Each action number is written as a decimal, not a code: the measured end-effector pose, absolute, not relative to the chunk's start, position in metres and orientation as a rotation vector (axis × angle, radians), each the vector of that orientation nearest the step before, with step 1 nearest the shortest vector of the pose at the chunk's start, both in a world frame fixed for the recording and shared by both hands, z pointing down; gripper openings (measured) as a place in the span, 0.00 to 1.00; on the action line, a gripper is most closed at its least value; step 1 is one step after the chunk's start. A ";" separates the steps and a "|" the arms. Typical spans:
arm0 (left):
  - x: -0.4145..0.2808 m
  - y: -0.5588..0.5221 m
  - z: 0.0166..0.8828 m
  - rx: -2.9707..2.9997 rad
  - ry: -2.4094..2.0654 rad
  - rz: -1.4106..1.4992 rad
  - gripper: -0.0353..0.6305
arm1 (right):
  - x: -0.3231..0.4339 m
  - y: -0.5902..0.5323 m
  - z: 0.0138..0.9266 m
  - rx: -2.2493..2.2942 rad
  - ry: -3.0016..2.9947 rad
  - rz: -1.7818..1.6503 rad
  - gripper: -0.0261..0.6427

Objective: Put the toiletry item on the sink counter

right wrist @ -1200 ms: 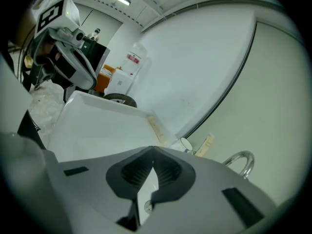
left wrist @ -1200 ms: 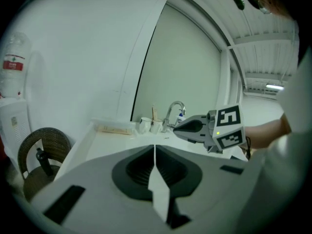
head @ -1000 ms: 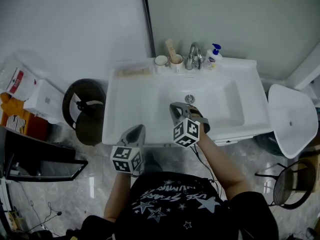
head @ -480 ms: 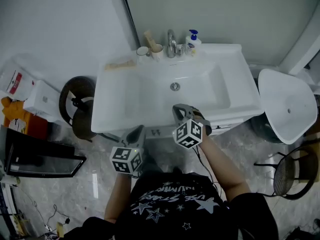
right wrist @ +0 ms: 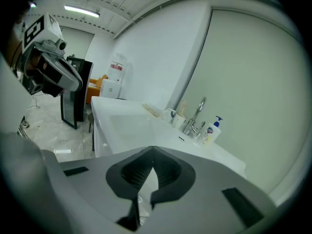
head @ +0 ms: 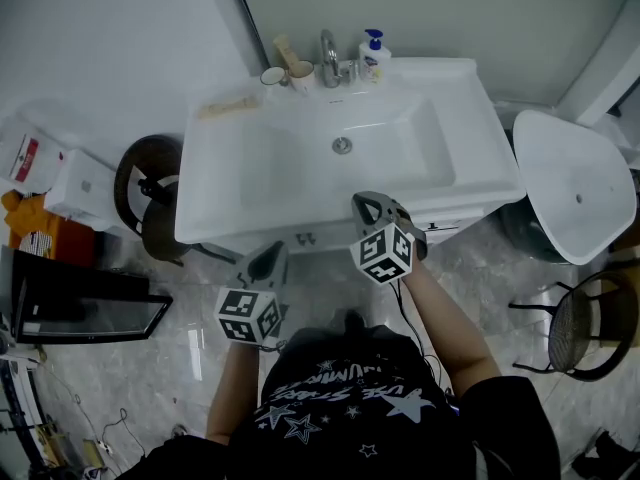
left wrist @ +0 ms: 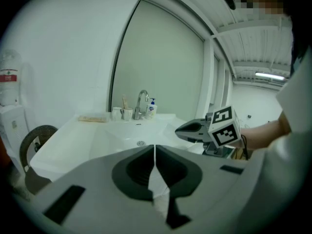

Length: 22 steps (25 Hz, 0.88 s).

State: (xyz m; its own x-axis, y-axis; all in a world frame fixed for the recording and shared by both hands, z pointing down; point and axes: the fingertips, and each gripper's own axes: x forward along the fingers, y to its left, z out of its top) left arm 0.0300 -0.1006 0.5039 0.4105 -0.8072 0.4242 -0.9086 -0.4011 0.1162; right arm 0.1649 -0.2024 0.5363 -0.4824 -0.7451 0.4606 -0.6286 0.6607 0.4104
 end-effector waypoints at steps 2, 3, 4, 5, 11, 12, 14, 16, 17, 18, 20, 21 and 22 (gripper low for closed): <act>0.032 -0.096 0.506 2.342 -1.469 0.423 0.08 | 0.167 -0.198 0.535 1.071 -2.255 -0.241 0.06; 0.033 -0.094 0.506 2.342 -1.463 0.418 0.08 | 0.168 -0.196 0.535 1.078 -2.253 -0.239 0.06; 0.034 -0.092 0.507 2.344 -1.457 0.413 0.08 | 0.170 -0.195 0.534 1.087 -2.251 -0.237 0.06; 0.036 -0.090 0.507 2.348 -1.450 0.409 0.08 | 0.172 -0.193 0.534 1.096 -2.247 -0.233 0.06; 0.034 -0.059 0.507 2.357 -1.412 0.392 0.08 | 0.173 -0.163 0.533 1.131 -2.222 -0.192 0.06; 0.032 -0.052 0.507 2.356 -1.410 0.385 0.08 | 0.173 -0.155 0.532 1.133 -2.219 -0.191 0.06; 0.026 -0.039 0.507 2.351 -1.410 0.374 0.08 | 0.170 -0.140 0.530 1.139 -2.211 -0.194 0.06; 0.021 -0.025 0.506 2.344 -1.410 0.368 0.08 | 0.168 -0.126 0.528 1.152 -2.209 -0.183 0.06; 0.019 -0.018 0.505 2.343 -1.407 0.363 0.08 | 0.167 -0.118 0.527 1.158 -2.210 -0.173 0.06; 0.018 -0.011 0.504 2.343 -1.404 0.360 0.08 | 0.166 -0.110 0.526 1.163 -2.211 -0.163 0.06; 0.016 0.002 0.504 2.346 -1.400 0.359 0.08 | 0.166 -0.095 0.525 1.175 -2.212 -0.153 0.06; 0.015 0.009 0.505 2.348 -1.399 0.357 0.08 | 0.166 -0.088 0.525 1.183 -2.210 -0.150 0.06; 0.015 0.016 0.505 2.350 -1.396 0.354 0.08 | 0.167 -0.081 0.524 1.193 -2.207 -0.147 0.06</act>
State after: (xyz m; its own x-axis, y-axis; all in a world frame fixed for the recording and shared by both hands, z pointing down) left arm 0.0146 0.0158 0.5050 0.4743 -0.7837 0.4011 -0.8801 -0.4327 0.1952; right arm 0.1666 -0.0807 0.5242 -0.4014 -0.7887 0.4657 -0.7198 0.5861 0.3721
